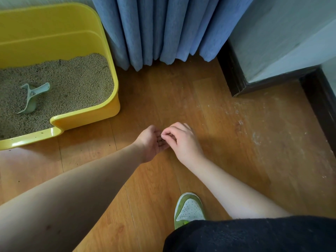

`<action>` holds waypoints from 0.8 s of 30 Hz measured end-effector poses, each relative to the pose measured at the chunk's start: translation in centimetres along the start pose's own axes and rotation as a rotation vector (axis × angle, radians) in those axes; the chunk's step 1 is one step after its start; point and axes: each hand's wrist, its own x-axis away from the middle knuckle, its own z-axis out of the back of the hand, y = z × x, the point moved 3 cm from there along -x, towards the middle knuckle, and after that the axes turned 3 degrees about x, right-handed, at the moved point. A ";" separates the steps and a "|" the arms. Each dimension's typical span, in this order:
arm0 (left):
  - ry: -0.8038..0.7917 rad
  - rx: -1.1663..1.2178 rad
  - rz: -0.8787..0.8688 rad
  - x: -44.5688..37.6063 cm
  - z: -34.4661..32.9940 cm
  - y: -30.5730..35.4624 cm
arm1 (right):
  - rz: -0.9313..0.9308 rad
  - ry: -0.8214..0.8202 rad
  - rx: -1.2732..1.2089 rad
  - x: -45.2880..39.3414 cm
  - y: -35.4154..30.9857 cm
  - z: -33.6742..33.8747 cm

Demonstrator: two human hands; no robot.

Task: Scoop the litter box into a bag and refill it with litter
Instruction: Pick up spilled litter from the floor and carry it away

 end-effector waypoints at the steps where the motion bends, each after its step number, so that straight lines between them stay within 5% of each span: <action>1: -0.003 -0.003 0.009 -0.1 -0.2 -0.1 | 0.000 0.017 0.001 0.1 0.4 0.2; 4: -0.016 -0.012 0.038 -0.2 -0.6 -0.2 | -0.123 0.112 -0.022 0.2 2.8 1.1; 11: -0.070 0.033 0.028 0.2 -1.4 0.5 | -0.735 0.216 -0.101 0.5 12.9 2.9; 24: -0.101 0.056 0.012 0.7 -2.3 1.0 | -0.657 0.132 0.011 -1.5 14.6 1.2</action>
